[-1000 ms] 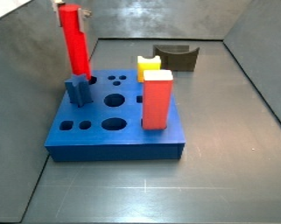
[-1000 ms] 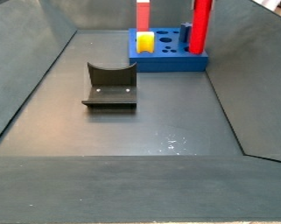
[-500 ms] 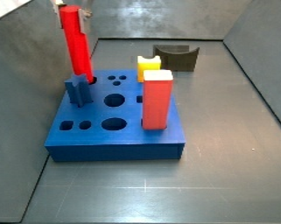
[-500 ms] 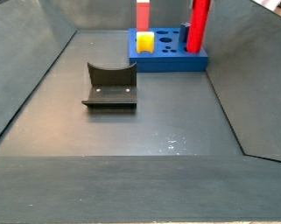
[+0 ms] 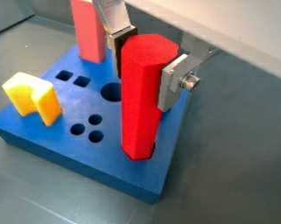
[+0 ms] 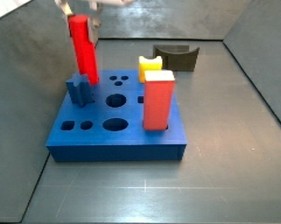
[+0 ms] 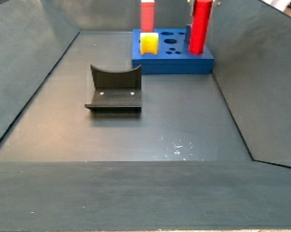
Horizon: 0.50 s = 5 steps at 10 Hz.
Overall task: Pick up the hexagon object. Move up. Place the hexagon object on the fixture. Regrasp the hexagon object. Move to above the board. Insert the hexagon object.
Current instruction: Insert the hexagon object.
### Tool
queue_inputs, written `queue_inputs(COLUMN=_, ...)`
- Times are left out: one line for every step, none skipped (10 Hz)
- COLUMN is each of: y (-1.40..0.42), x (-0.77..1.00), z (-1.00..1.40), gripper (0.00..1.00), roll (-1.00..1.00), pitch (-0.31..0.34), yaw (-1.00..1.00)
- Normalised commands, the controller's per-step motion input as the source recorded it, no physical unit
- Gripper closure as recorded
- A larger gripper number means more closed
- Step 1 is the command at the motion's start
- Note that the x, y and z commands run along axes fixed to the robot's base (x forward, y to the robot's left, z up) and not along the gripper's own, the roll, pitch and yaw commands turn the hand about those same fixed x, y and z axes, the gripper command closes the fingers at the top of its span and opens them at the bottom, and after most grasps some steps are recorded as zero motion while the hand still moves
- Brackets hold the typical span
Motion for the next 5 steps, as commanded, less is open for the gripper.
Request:
queue_inputs(y=-0.20, x=0.07, z=-1.00, gripper=1.00, roll=0.17, pitch=-0.036, yaw=-0.07)
queue_inputs(y=-0.13, x=0.09, z=-0.90, gripper=1.00, roll=0.12, pitch=-0.037, yaw=-0.08)
queue_inputs(y=-0.13, x=0.13, z=-0.78, gripper=1.00, roll=0.05, pitch=-0.044, yaw=-0.04)
queue_inputs(y=0.00, x=0.00, z=-0.33, gripper=1.00, roll=-0.19, pitch=-0.173, yaw=0.00)
queue_inputs(y=0.00, x=0.00, z=0.00, gripper=1.00, roll=0.00, pitch=0.000, yaw=0.00)
